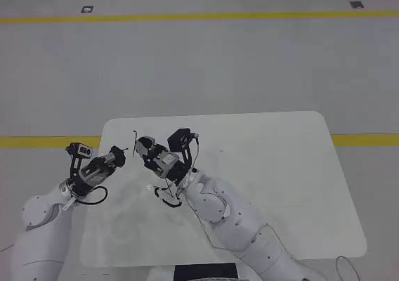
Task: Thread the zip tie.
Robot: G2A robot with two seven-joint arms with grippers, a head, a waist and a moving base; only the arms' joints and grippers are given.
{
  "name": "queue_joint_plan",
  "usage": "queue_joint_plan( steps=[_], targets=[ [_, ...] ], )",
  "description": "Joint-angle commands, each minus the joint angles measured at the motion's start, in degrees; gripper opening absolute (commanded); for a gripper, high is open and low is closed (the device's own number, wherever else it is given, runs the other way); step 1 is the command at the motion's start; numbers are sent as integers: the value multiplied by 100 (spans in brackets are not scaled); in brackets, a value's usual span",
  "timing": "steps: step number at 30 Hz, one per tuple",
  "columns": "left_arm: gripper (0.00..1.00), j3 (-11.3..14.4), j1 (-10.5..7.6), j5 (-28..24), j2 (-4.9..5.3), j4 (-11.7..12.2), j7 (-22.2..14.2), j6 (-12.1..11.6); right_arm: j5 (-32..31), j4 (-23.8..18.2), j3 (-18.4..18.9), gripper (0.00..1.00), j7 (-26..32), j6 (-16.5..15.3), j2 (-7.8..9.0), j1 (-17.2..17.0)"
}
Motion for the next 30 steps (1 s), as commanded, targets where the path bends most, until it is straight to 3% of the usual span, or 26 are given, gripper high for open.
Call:
queue_joint_plan(
  steps=[1,8,14,21,26,30],
  targets=[
    [0,1,0,0,1,0,1,0,0,0,0,0,0,0,0,0],
    [0,30,-3,41,-1,-25,116,13,-10,-38,-3,0,-39,72,2,-31],
    [0,69,88,395,-27,-279,593,0,-187,-65,-155,0,-583,743,-62,-97],
    [0,79,144,630,-96,-449,852,0,-321,15,-377,0,-911,1355,-162,-24],
    [0,101,183,748,-160,-529,998,0,-332,157,-466,0,-922,1603,-225,106],
    [0,101,189,769,-168,-543,1004,0,-365,165,-466,0,-925,1612,-225,121]
  ],
)
